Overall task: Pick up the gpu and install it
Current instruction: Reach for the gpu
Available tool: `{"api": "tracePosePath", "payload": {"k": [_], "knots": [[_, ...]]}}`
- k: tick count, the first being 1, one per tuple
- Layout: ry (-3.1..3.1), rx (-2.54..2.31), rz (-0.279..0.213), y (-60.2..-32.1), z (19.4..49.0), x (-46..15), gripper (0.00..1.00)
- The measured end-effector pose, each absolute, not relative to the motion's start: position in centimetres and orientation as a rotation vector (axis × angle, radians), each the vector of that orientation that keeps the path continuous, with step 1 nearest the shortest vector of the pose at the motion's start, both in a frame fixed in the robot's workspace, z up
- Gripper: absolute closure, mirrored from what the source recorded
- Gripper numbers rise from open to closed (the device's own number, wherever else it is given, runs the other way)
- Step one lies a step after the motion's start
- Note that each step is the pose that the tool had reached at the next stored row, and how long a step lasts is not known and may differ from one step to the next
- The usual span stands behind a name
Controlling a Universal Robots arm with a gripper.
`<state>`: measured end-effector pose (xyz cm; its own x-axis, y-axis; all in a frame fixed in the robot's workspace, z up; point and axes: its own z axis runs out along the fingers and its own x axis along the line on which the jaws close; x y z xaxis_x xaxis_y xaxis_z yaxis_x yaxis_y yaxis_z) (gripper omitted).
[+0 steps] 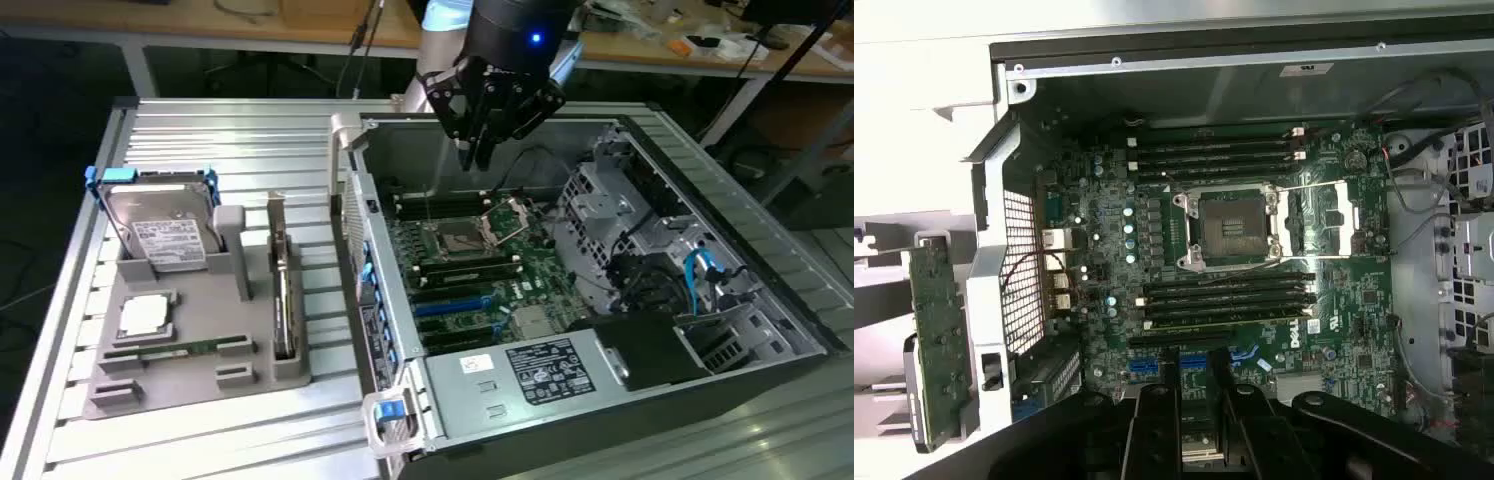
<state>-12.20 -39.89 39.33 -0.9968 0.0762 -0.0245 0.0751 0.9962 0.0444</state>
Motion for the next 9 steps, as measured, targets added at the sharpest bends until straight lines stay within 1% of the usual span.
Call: {"api": "tracePosePath", "payload": {"k": [9], "knots": [[3.112,0.118,0.068,-39.89,39.33,-12.20,0.75]]}}
